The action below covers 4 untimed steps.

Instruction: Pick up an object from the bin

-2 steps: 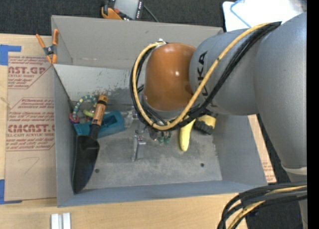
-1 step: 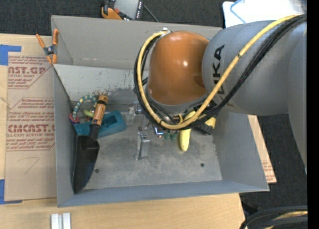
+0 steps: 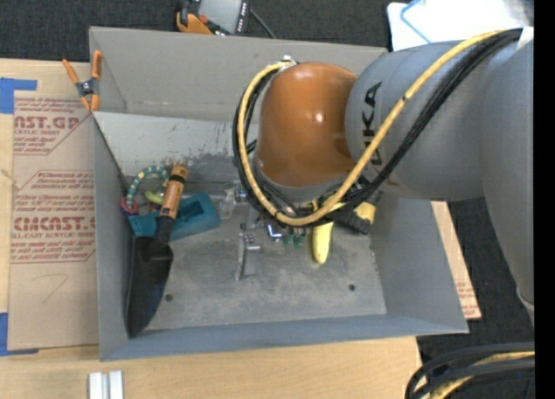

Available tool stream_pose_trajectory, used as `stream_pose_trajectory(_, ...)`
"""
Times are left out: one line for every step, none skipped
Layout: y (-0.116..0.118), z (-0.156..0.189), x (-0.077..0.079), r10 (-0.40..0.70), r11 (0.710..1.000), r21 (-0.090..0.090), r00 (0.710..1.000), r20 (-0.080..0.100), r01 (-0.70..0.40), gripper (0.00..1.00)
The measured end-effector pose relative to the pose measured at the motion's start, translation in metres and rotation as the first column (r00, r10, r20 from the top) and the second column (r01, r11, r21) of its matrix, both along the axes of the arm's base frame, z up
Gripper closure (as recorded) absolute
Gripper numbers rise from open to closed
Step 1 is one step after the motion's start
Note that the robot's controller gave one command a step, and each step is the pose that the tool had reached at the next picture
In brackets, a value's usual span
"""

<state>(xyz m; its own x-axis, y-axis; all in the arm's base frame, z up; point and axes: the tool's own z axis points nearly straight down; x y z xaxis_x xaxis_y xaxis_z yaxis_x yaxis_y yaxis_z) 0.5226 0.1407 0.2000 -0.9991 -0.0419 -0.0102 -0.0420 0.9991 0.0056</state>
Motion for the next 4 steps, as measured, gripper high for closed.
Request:
stream_pose_trajectory(-0.016,-0.065,-0.001,0.241,0.971,-0.002,0.971,0.001,-0.241,0.00)
stream_pose_trajectory(0.004,-0.084,0.018,-0.037,0.999,0.002,0.999,-0.001,0.037,0.00)
stream_pose_trajectory(-0.024,0.003,0.009,0.181,0.983,-0.001,0.983,0.006,-0.181,0.00)
stream_pose_trajectory(-0.017,-0.052,0.011,0.020,1.000,-0.001,1.000,-0.017,-0.020,0.00)
